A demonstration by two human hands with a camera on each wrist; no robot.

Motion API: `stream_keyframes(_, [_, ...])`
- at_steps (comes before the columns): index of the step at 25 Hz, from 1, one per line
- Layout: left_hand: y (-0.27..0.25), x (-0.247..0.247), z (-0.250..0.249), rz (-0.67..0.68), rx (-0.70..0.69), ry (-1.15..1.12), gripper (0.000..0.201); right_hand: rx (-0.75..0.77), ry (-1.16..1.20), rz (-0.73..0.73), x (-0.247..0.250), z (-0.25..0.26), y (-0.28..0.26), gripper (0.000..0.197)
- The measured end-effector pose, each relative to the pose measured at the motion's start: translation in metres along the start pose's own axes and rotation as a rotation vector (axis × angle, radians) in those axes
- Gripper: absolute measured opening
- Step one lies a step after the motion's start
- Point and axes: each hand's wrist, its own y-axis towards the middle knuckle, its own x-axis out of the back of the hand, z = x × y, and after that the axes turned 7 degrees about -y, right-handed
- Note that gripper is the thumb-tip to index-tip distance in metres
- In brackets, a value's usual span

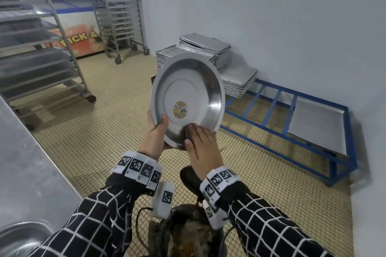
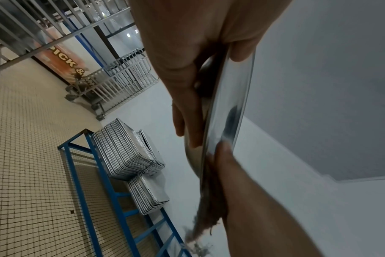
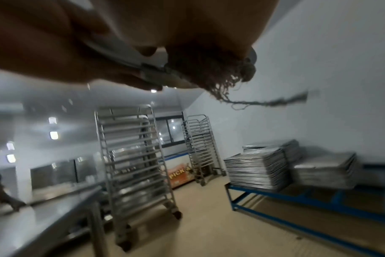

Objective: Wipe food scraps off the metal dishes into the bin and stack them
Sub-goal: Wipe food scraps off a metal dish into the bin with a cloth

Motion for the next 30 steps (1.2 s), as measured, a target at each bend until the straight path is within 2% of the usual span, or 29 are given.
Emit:
stream_keyframes(2, [0.001, -0.001, 0.001, -0.032, -0.002, 0.053, 0.093, 0.045, 0.203, 0.009, 0.003, 0.028, -0.007, 0.062])
stream_keyframes(4, [0.001, -0.001, 0.002, -0.053, -0.018, 0.045, 0.083, 0.061, 0.26, -0.007, 0.004, 0.038, -0.007, 0.057])
stream_keyframes(7, [0.0, 0.003, -0.002, -0.053, -0.012, -0.029, 0.048, 0.041, 0.032, -0.006, 0.005, 0.014, -0.001, 0.053])
stream_keyframes(10, [-0.006, 0.005, -0.005, -0.052, -0.008, -0.047, 0.042, -0.14, -0.186, 0.079, 0.0, -0.032, 0.009, 0.063])
stream_keyframes(12, [-0.009, 0.003, -0.002, -0.046, 0.034, 0.01, 0.039, -0.245, -0.236, 0.063, 0.0, -0.051, 0.015, 0.061])
stream_keyframes(15, [-0.012, 0.0, 0.008, -0.018, 0.095, 0.035, 0.041, -0.343, -0.063, -0.03, 0.006, -0.059, 0.017, 0.059])
stream_keyframes(20, [-0.006, 0.009, 0.011, -0.016, 0.126, 0.078, 0.044, -0.498, 0.311, -0.193, 0.022, -0.063, 0.023, 0.073])
stream_keyframes(24, [-0.004, 0.016, 0.007, -0.032, 0.139, 0.108, 0.045, -0.555, 0.527, -0.294, 0.033, -0.076, 0.03, 0.044])
stream_keyframes(26, [-0.005, 0.017, 0.007, -0.044, 0.096, 0.09, 0.044, -0.621, 0.566, -0.256, 0.036, -0.076, 0.029, 0.034])
stream_keyframes(28, [-0.007, 0.017, 0.009, -0.057, -0.032, 0.124, 0.062, -0.693, 0.597, -0.256, 0.037, -0.069, 0.028, 0.028])
stream_keyframes(30, [-0.012, 0.011, 0.011, -0.041, -0.194, 0.213, 0.07, -0.767, 0.643, -0.304, 0.036, -0.058, 0.028, 0.027])
